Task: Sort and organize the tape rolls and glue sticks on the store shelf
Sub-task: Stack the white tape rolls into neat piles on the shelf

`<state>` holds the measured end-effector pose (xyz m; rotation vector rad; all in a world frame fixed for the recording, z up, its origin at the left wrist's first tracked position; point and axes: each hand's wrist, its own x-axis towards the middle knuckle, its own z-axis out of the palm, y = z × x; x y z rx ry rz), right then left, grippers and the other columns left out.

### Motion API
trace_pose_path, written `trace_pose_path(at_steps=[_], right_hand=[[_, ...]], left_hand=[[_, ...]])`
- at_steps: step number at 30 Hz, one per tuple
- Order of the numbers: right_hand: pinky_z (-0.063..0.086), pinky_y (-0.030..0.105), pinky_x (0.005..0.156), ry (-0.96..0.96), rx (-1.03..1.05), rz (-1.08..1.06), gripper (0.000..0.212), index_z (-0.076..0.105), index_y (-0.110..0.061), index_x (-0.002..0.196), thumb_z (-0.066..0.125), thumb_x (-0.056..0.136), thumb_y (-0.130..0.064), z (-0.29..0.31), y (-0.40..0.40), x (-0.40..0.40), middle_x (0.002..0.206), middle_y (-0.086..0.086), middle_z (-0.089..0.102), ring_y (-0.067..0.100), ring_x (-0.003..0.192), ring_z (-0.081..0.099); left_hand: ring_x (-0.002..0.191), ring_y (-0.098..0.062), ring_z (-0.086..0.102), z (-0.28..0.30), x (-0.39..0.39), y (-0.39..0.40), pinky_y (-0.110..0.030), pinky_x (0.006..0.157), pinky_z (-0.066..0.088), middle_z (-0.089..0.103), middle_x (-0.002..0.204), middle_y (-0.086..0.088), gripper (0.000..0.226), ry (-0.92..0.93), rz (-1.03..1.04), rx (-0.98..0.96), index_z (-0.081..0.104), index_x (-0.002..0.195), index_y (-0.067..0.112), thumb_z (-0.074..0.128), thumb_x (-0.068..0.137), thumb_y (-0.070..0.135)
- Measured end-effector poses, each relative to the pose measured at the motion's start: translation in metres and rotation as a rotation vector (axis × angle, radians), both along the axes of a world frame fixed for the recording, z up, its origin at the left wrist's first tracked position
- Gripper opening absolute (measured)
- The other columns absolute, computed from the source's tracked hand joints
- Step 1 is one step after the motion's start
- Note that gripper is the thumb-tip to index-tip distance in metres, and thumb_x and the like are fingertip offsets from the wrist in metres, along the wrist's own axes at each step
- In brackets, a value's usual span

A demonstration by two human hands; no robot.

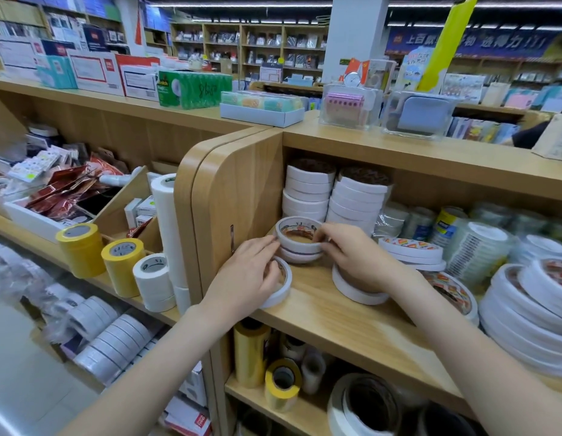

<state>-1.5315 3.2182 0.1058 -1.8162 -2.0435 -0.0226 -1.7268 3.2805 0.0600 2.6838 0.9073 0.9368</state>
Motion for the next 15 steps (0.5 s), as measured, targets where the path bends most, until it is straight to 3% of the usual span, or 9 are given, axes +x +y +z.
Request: trace_pose_path(at_steps=[5, 8, 11, 15], right_hand=[[0.044, 0.013, 0.062, 0.402, 0.029, -0.036, 0.009, 0.054, -0.009, 0.094, 0.045, 0.095, -0.006, 0.008, 0.003, -0.003, 0.075, 0.003, 0.061, 0.008, 0.065, 0.059], [0.053, 0.024, 0.067, 0.538, 0.051, -0.022, 0.010, 0.056, -0.005, 0.099, 0.048, 0.093, -0.006, 0.017, 0.002, 0.003, 0.086, 0.007, 0.063, 0.012, 0.069, 0.064], [0.055, 0.026, 0.071, 0.529, 0.065, -0.008, 0.012, 0.055, -0.013, 0.102, 0.056, 0.090, -0.009, 0.024, -0.003, 0.010, 0.098, 0.002, 0.061, 0.015, 0.075, 0.065], [0.054, 0.024, 0.069, 0.415, 0.257, -0.001, 0.019, 0.051, -0.017, 0.104, 0.059, 0.088, -0.008, 0.032, -0.010, 0.010, 0.096, 0.000, 0.059, 0.013, 0.073, 0.064]], left_hand=[[0.137, -0.007, 0.020, 0.001, 0.002, 0.001, -0.003, 0.098, -0.001, 0.033, 0.149, 0.004, 0.059, 0.103, -0.011, -0.004, 0.037, 0.142, 0.015, 0.022, 0.089, 0.036], [0.138, -0.007, 0.020, 0.002, 0.002, 0.001, -0.008, 0.102, 0.006, 0.032, 0.150, 0.003, 0.046, 0.103, 0.012, -0.045, 0.034, 0.143, 0.015, 0.032, 0.099, 0.026], [0.137, -0.007, 0.020, 0.003, 0.002, 0.001, -0.016, 0.107, 0.015, 0.034, 0.149, 0.002, 0.047, 0.122, 0.012, -0.079, 0.032, 0.144, 0.015, 0.036, 0.098, 0.023], [0.136, -0.007, 0.020, 0.005, 0.002, 0.002, -0.014, 0.104, 0.014, 0.034, 0.148, 0.002, 0.047, 0.130, 0.008, -0.088, 0.031, 0.145, 0.015, 0.035, 0.099, 0.023]])
